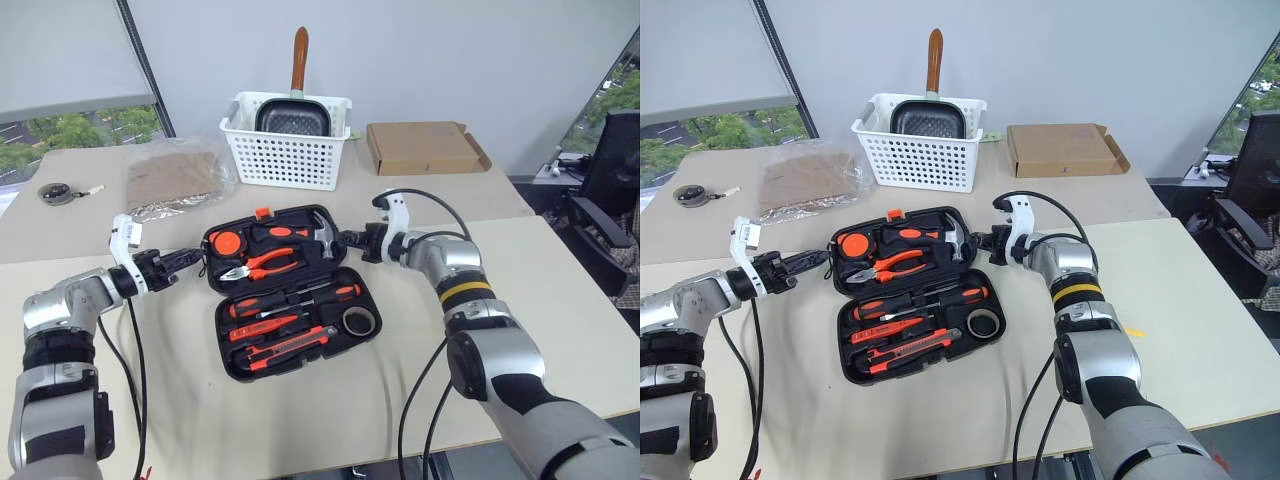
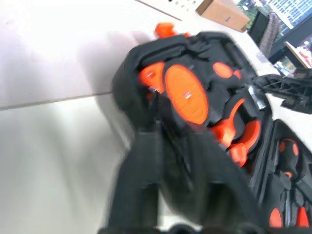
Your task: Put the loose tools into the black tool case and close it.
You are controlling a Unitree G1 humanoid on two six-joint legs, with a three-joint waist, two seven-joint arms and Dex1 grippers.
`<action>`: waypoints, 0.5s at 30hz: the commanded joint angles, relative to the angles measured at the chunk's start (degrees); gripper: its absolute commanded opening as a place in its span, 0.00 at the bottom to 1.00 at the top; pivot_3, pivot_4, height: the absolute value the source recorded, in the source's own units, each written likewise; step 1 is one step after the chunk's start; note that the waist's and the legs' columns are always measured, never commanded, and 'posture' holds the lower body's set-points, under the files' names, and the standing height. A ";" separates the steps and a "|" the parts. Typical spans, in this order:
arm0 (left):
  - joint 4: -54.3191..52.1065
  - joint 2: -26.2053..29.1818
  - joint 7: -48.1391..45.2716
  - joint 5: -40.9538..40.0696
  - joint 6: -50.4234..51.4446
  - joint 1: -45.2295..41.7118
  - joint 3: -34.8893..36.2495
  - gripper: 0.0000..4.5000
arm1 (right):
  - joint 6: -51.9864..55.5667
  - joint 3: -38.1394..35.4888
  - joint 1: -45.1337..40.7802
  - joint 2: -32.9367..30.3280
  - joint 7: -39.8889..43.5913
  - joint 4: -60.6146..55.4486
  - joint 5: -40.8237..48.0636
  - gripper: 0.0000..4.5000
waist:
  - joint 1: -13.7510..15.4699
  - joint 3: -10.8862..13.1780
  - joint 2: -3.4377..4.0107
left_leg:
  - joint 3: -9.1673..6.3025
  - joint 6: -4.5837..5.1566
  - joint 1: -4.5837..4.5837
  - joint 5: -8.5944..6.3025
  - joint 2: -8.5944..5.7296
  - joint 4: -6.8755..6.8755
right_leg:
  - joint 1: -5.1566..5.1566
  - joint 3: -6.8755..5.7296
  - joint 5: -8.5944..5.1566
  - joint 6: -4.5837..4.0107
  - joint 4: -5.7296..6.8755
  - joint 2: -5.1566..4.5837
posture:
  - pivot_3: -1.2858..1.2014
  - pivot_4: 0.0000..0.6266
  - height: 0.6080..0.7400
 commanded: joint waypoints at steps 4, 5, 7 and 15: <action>-4.82 0.97 -0.70 -1.67 2.94 3.95 1.07 0.71 | -2.54 -1.55 -2.11 -0.09 0.69 -3.52 1.79 0.00 | 0.03 0.00 0.00 | 0.00 0.00 0.00 0.00 0.00 0.00 | 0.00 0.00 0.00 0.00 0.00 0.00 | 0.52 0.24 0.70; -5.50 0.72 -0.57 -1.55 3.15 4.40 0.78 0.71 | -2.56 -1.53 -2.12 -0.09 0.71 -3.49 1.76 0.00 | 0.03 0.00 0.00 | 0.00 0.00 -0.02 0.00 0.00 0.00 | 0.00 -0.01 0.00 0.00 0.00 0.00 | 0.52 0.24 0.70; -6.57 -0.02 -0.13 -1.50 3.80 4.91 0.40 0.71 | -2.53 -1.47 -2.15 -0.12 0.77 -3.48 1.72 0.00 | 0.04 0.00 0.00 | 0.00 0.00 -0.01 0.00 0.00 0.00 | 0.00 0.00 0.00 0.00 0.00 0.00 | 0.52 0.24 0.70; -6.75 -2.77 1.96 -2.43 4.67 3.14 1.24 0.71 | -2.23 -1.26 -1.66 -0.62 0.99 -4.09 1.62 0.00 | 0.25 0.00 0.00 | -0.02 0.00 -0.01 0.00 -0.02 0.01 | 0.00 0.00 0.00 -0.01 0.02 -0.02 | 0.52 0.24 0.70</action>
